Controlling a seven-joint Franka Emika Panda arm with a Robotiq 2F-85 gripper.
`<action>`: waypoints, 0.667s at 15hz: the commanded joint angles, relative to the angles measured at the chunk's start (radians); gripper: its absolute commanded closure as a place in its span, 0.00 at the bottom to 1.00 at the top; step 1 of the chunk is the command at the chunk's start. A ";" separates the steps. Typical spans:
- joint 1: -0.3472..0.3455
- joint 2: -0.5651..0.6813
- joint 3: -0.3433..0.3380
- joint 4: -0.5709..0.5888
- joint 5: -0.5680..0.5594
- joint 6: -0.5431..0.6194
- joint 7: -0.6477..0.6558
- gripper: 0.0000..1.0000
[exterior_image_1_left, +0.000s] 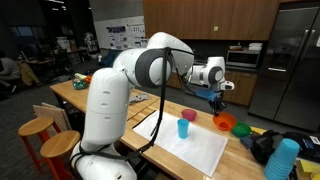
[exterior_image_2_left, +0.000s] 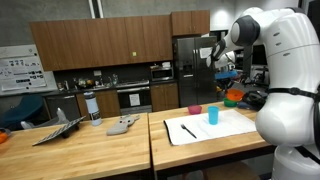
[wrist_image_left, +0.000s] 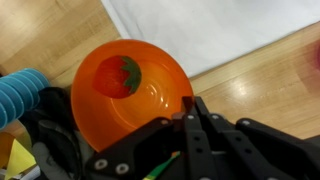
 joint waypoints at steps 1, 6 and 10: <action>0.022 -0.005 0.008 0.005 0.000 -0.006 0.027 0.99; 0.061 -0.021 0.027 -0.005 -0.001 -0.001 0.065 0.99; 0.081 -0.027 0.046 -0.011 0.012 0.012 0.071 0.99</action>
